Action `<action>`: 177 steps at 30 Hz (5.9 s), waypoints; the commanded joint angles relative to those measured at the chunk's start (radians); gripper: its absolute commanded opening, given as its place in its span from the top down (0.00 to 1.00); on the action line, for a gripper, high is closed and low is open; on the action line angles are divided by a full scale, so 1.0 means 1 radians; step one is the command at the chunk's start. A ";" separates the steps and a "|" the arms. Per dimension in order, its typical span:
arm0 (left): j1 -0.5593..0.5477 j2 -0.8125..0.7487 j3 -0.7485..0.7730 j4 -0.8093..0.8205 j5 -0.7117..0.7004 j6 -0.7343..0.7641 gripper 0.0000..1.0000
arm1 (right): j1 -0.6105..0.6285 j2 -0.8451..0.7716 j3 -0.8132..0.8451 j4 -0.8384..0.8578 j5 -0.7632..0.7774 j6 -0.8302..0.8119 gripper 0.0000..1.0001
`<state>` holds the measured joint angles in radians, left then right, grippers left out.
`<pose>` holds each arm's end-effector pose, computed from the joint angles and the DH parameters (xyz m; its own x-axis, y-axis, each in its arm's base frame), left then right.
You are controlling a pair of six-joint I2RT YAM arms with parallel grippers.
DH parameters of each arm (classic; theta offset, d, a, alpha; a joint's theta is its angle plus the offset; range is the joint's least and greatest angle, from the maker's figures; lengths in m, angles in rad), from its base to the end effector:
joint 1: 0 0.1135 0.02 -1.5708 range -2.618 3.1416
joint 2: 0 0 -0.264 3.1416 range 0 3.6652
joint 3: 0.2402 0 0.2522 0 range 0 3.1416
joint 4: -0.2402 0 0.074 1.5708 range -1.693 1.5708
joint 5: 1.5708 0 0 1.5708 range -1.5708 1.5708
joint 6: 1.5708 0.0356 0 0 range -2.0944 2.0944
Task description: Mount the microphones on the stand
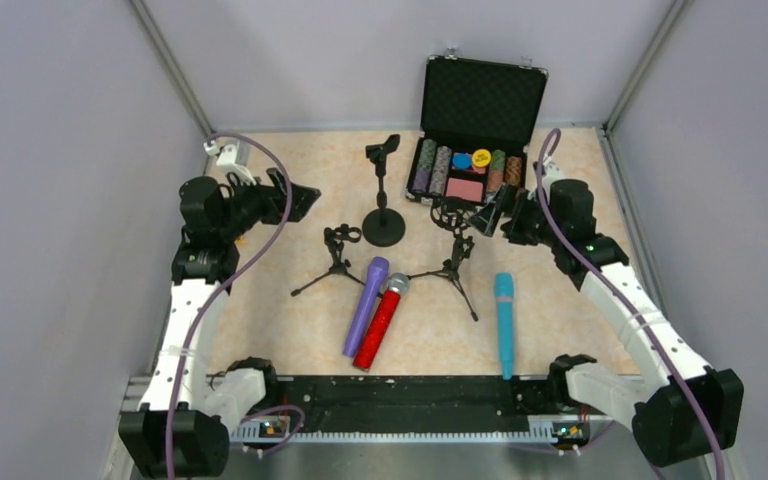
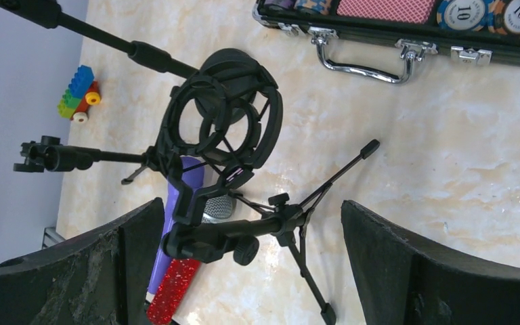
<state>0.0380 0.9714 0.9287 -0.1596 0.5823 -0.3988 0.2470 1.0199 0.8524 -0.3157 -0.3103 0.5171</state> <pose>0.2206 -0.0112 0.3601 -0.3817 -0.3391 -0.8598 0.3889 0.7850 -0.4822 0.2193 0.0665 0.3066 -0.6363 0.3251 -0.6996 -0.2076 0.8013 0.5611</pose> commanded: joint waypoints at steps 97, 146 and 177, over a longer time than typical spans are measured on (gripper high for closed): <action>-1.329 0.427 -0.202 -0.412 -0.901 -0.364 0.51 | 0.034 0.032 0.097 0.112 0.052 -0.050 0.01; -1.305 0.239 -0.187 -0.212 -0.919 -0.367 1.00 | 0.033 -0.042 0.053 0.122 0.020 -0.048 0.01; -1.312 0.697 -0.024 -0.257 -0.938 -0.260 0.24 | 0.034 -0.020 0.017 0.125 0.014 -0.062 0.01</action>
<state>-1.2793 1.6096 0.8646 -0.3958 -0.3519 -0.6765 0.2684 1.0016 0.8635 -0.2237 -0.2897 0.4706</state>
